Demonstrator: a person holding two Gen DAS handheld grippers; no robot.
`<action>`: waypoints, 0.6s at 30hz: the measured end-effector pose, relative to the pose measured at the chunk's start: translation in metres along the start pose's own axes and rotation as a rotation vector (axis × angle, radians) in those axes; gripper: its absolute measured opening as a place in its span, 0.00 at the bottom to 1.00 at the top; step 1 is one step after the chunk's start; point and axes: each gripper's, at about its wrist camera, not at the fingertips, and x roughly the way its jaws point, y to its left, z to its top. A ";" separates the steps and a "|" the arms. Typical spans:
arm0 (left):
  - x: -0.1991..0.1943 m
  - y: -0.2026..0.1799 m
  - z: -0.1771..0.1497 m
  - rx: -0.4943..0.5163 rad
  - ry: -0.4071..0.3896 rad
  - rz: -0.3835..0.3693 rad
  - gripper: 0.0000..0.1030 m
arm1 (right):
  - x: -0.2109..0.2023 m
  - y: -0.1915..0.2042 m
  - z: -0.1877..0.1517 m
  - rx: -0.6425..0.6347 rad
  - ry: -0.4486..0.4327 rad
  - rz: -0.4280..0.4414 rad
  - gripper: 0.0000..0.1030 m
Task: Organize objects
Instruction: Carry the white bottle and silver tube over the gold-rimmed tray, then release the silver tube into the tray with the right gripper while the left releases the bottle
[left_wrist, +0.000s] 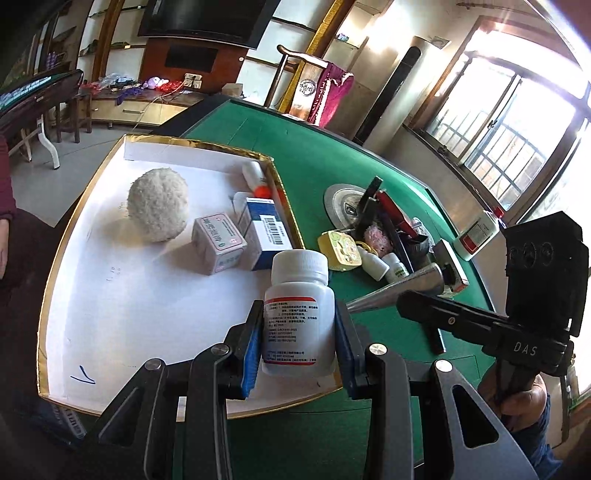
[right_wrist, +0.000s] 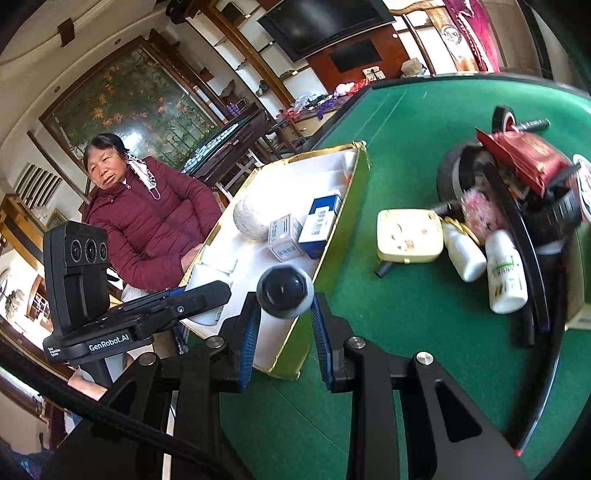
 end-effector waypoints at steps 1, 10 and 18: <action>-0.001 0.002 0.000 -0.002 -0.003 0.002 0.30 | 0.001 0.002 0.002 -0.008 0.000 -0.005 0.25; -0.013 0.028 0.006 -0.020 -0.027 0.040 0.30 | 0.010 0.029 0.021 -0.109 -0.015 -0.073 0.25; -0.009 0.062 0.018 -0.050 -0.026 0.097 0.30 | 0.014 0.065 0.048 -0.198 -0.025 -0.069 0.24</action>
